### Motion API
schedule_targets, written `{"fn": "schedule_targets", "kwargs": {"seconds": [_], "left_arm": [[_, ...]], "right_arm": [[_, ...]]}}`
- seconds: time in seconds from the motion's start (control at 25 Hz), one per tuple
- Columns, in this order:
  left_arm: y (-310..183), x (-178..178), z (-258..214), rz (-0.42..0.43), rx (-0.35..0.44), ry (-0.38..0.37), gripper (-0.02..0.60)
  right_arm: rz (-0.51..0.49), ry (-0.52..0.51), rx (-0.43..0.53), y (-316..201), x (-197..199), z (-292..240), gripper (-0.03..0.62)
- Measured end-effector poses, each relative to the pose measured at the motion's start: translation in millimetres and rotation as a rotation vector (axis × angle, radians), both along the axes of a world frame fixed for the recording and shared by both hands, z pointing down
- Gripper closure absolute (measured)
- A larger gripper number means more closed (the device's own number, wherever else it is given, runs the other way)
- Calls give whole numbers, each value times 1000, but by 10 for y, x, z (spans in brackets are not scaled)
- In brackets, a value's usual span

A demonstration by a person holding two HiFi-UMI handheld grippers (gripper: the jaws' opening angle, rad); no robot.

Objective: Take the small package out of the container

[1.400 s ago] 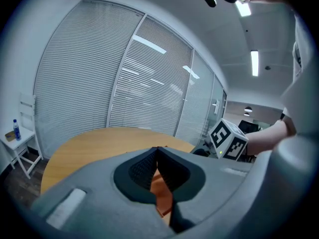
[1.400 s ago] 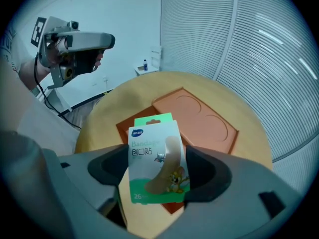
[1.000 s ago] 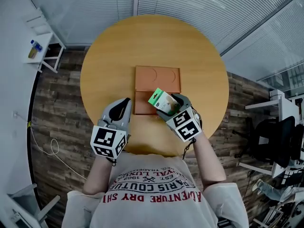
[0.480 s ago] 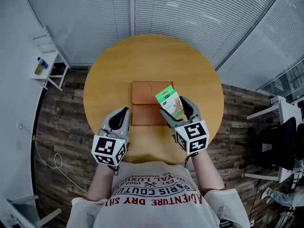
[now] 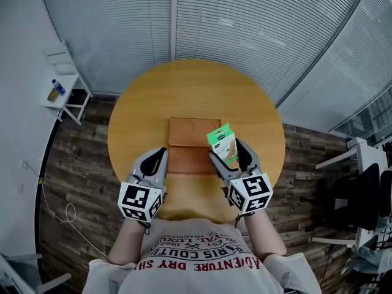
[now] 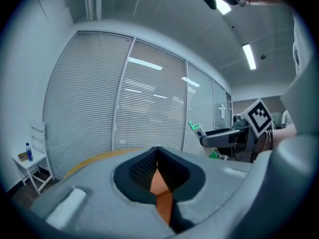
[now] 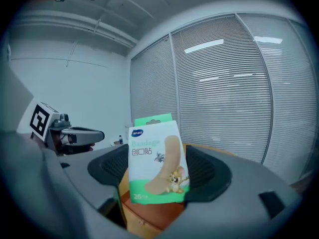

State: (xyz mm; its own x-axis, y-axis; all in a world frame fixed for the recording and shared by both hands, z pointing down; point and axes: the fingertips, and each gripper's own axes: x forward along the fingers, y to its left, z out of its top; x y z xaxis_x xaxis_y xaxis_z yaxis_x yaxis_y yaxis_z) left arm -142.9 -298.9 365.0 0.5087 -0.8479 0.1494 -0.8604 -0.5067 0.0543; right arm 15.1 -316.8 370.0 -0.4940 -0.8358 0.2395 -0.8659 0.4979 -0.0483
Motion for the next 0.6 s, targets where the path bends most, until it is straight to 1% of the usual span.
{"fn": "schedule_targets", "kwargs": {"seconds": [0.28,0.6], "left_arm": [[-65,35,-32,5,-3,-18,572],[-154,25,-76,2,-2,-19,571]], "right_arm": [[-17,14,-4,-52,-52,14,230],[6,-7,-10,-136,-31,13,230]]}}
